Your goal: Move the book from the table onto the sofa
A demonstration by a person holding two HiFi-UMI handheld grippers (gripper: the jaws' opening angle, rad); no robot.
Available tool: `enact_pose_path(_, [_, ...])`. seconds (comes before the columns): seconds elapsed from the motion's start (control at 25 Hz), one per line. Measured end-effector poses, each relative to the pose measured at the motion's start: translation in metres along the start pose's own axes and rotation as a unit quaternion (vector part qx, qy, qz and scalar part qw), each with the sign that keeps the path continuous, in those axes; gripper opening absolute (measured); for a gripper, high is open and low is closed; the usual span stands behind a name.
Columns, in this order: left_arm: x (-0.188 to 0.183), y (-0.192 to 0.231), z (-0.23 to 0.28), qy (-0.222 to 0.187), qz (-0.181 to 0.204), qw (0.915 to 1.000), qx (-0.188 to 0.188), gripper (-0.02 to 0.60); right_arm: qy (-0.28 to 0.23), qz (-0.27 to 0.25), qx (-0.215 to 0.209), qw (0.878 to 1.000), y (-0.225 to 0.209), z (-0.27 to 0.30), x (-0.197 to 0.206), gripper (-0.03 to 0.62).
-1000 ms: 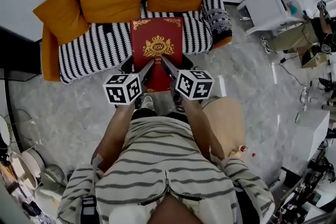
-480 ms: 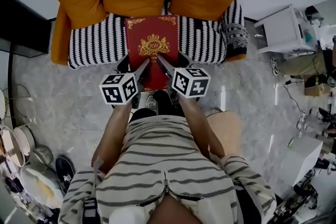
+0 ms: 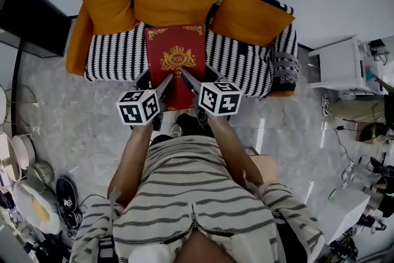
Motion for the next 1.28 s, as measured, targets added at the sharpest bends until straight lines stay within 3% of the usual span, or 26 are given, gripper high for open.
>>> enact_pose_path(0.64, [-0.010, 0.032, 0.075, 0.032, -0.019, 0.9979, -0.053, 0.336, 0.055, 0.026, -0.028, 0.998, -0.053, 0.083, -0.014, 0.314])
enact_pose_path(1.28, [-0.026, 0.120, 0.142, 0.076, -0.017, 0.9969, -0.014, 0.334, 0.065, 0.056, 0.029, 0.996, -0.060, 0.176, -0.003, 0.314])
Point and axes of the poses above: the fingertips, and each gripper's own axes: z forward along the fingers, y to its left, x out of its underside, the point moved 10 cm from there along -z, backward along the fingers, and after that the axes turned 7 degrees about -y, right-handed, at the moved point
